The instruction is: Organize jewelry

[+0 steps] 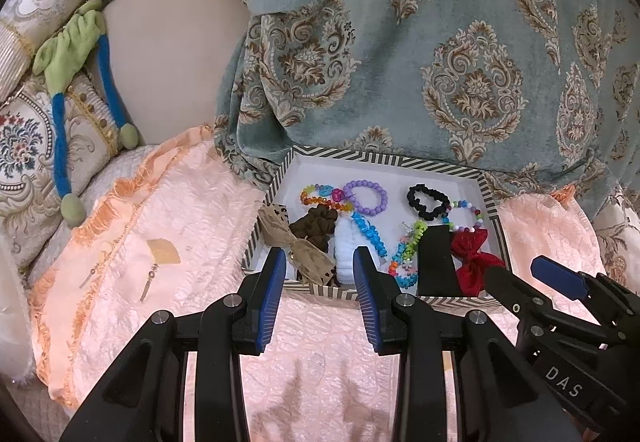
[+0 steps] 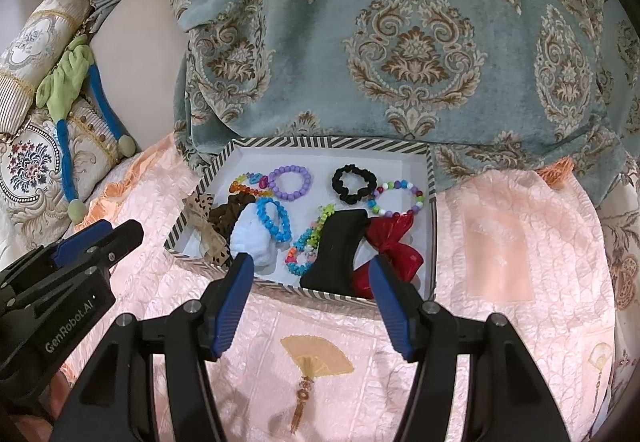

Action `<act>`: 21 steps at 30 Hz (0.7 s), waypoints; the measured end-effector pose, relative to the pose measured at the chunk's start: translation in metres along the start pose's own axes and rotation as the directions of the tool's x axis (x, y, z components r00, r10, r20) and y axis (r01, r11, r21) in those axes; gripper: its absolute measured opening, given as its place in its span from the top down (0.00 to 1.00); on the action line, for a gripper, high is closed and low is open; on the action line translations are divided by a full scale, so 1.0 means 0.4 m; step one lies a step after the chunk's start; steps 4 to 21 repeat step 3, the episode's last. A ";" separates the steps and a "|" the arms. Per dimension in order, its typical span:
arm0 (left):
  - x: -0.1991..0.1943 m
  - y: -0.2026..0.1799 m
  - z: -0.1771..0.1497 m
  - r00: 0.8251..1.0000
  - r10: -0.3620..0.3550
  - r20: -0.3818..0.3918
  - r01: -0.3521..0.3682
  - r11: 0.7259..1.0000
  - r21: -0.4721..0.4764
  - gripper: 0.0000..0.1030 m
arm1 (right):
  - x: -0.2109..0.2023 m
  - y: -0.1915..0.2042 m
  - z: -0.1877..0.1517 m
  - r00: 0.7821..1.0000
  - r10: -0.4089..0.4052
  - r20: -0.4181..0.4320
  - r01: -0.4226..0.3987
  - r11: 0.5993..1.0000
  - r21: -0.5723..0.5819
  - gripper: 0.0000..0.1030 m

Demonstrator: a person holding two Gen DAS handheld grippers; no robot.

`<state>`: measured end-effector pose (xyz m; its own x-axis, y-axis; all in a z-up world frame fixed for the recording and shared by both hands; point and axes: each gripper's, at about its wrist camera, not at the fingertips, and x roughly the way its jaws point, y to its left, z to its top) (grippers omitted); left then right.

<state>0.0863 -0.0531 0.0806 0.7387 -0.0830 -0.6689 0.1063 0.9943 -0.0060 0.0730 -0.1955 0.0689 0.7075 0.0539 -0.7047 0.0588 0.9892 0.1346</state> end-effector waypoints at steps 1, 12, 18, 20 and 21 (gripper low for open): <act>0.002 0.001 -0.001 1.000 -0.001 -0.002 0.001 1.000 -0.001 0.83 | 0.002 -0.002 -0.002 1.000 0.001 -0.002 -0.001 1.000 0.002 0.39; 0.008 0.005 -0.002 1.000 0.000 -0.008 0.000 1.000 -0.006 0.83 | 0.007 -0.012 -0.005 1.000 0.000 -0.007 0.000 1.000 0.011 0.39; 0.008 0.005 -0.002 1.000 0.000 -0.008 0.000 1.000 -0.006 0.83 | 0.007 -0.012 -0.005 1.000 0.000 -0.007 0.000 1.000 0.011 0.39; 0.008 0.005 -0.002 1.000 0.000 -0.008 0.000 1.000 -0.006 0.83 | 0.007 -0.012 -0.005 1.000 0.000 -0.007 0.000 1.000 0.011 0.39; 0.008 0.005 -0.002 1.000 0.000 -0.008 0.000 1.000 -0.006 0.83 | 0.007 -0.012 -0.005 1.000 0.000 -0.007 0.000 1.000 0.011 0.39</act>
